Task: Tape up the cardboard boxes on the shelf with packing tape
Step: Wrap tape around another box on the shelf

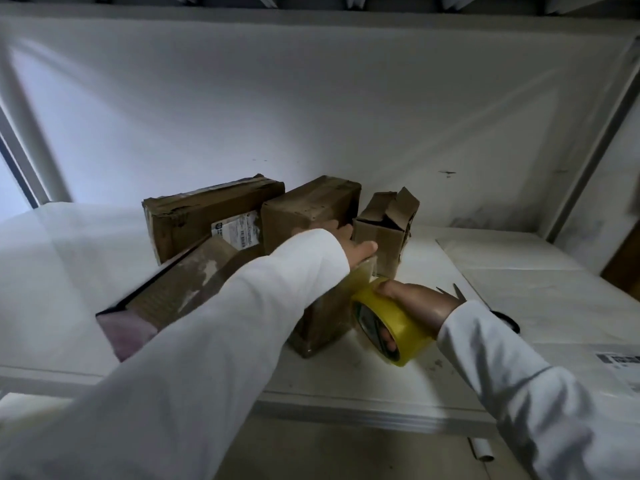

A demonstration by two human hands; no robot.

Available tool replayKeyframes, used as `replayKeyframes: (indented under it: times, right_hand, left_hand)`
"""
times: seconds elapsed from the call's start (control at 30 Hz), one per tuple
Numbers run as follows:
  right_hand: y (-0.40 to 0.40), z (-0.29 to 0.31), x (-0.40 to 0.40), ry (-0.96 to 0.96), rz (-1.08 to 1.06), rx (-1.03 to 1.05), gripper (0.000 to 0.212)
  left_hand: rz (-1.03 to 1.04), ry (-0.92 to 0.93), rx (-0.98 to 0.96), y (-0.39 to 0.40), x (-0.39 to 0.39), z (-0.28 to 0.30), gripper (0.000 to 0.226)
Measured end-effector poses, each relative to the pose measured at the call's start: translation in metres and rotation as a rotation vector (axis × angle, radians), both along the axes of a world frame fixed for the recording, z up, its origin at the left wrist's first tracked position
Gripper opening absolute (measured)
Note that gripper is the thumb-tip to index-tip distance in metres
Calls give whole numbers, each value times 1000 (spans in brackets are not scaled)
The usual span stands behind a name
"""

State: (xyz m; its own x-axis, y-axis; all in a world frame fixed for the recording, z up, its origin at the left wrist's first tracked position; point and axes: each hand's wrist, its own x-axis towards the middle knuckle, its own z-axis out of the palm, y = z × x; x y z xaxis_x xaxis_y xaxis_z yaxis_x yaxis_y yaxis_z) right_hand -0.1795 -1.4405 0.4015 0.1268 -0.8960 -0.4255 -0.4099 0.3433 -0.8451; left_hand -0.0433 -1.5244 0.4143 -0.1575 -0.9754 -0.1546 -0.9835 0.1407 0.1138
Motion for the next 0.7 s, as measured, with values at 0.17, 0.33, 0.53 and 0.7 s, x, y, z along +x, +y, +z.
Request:
replayKeyframes:
  times: [0.17, 0.33, 0.53, 0.7]
  right_hand:
    - [-5, -7, 0, -37, -67, 41, 26]
    - [-14, -9, -1, -40, -11, 33, 31]
    - [-10, -7, 1, -130, -15, 115, 41]
    - [1, -17, 4, -217, -33, 89, 41]
  left_hand:
    - [-170, -183, -16, 5, 0, 1, 79]
    - [-480, -78, 15, 19, -12, 2, 49]
    - [-163, 515, 10, 15, -3, -3, 71]
    - [104, 107, -143, 20, -3, -4, 103]
